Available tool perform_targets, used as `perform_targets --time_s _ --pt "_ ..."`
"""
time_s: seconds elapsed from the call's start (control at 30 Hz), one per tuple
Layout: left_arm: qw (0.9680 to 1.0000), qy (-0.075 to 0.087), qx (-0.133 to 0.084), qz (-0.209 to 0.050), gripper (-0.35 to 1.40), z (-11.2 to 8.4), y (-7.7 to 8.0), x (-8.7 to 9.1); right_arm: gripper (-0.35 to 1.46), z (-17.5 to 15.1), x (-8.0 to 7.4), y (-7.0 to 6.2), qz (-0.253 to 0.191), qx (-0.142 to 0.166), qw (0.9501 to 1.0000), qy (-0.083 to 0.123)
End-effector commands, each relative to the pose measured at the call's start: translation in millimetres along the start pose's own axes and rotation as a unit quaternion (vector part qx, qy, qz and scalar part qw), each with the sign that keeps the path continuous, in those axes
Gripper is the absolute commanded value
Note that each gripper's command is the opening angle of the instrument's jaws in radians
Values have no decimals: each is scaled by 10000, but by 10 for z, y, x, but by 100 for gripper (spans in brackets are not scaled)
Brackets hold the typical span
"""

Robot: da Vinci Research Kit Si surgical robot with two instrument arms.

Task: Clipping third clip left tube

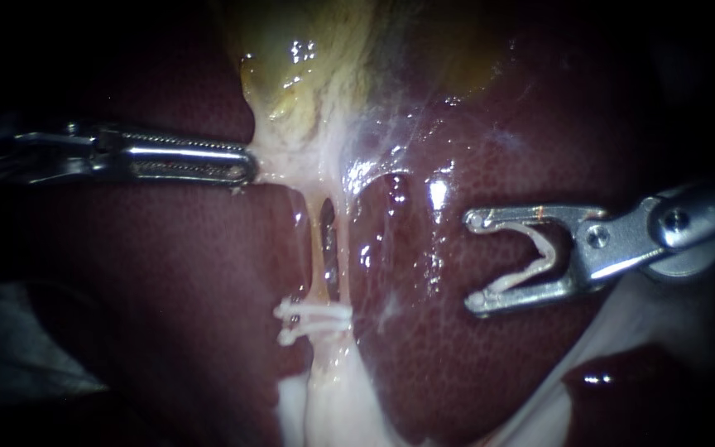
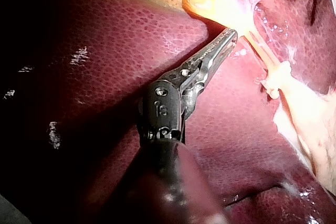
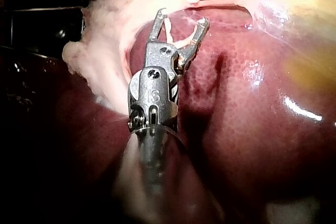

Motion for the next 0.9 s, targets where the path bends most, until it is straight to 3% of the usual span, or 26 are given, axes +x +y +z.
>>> perform_targets --time_s 0.03,0.2,0.4,0.57,0.9 --pt "10000 -3 -4 -6 -35 -3 1 2 50 0 0 0 0 1 10000 -2" --pt "10000 -29 -61 -67 -35 -30 13 22 50 0 0 0 -1 2 10000 -2" --pt "9999 101 -66 -118 -35 -58 32 44 50 4 2 1 6 46 10000 18" --pt "9999 118 -65 -93 -35 -58 37 45 50 21 8 5 23 120 9999 39" --pt "9999 120 -60 -93 -35 -56 37 45 50 88 26 23 665 216 9975 115"
